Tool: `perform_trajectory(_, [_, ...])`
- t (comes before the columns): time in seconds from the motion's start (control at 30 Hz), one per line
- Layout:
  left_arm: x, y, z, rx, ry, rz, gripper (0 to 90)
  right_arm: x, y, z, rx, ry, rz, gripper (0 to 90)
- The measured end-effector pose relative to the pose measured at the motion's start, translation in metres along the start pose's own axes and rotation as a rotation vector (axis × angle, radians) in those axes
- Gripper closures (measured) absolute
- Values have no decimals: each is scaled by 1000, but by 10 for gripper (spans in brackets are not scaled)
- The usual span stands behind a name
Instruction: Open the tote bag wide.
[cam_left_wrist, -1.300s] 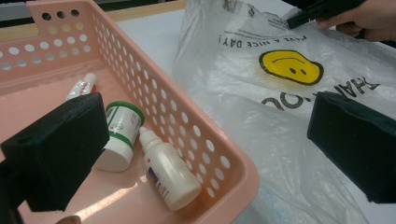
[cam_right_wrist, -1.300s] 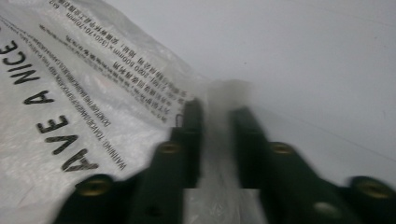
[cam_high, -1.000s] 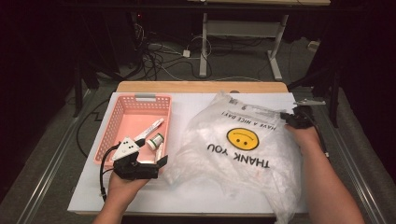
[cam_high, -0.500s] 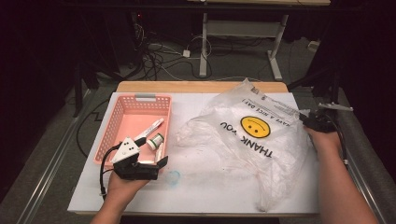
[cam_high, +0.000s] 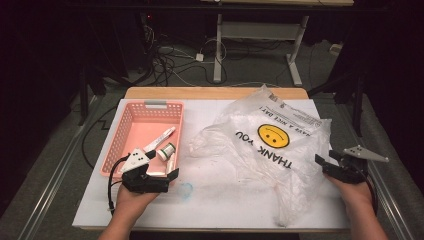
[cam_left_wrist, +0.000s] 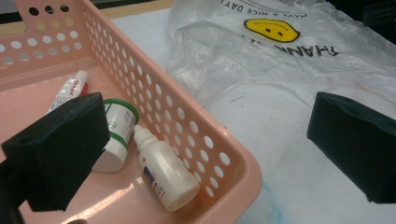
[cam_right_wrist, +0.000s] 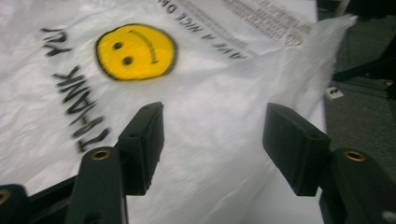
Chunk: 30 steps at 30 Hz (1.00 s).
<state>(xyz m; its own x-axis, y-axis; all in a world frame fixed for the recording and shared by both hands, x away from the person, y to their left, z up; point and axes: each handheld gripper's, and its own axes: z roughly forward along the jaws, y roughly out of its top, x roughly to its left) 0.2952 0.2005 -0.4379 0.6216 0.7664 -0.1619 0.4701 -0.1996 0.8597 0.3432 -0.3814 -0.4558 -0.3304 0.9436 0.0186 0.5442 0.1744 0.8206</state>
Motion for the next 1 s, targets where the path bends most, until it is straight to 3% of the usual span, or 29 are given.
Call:
perform_trajectory(0.1, [1,-1,-1,4,16,6,0,13,-8,-4,-9,31,-16,340])
perform_trajectory(0.2, [3,-1,-3,-3,28,8,0,28,-9,-7,-35,69,-46,223])
perform_trajectory(0.33, [8,0,-8,-7,43,3,0,49,-1,-10,-59,136,-84,133])
perform_trajectory(0.47, [14,0,-13,-12,38,-10,0,68,14,-6,-73,163,-106,10])
perform_trajectory(0.7, [28,0,-25,-22,79,-30,0,94,30,-2,-115,174,-135,2])
perform_trajectory(0.8, [37,-2,-31,-25,106,-43,0,101,24,0,-148,174,-133,2])
perform_trajectory(0.9, [46,-3,-38,-23,137,-57,0,104,17,0,-133,168,-188,2])
perform_trajectory(1.0, [55,-6,-44,-18,162,-69,0,99,10,0,-120,189,-158,2])
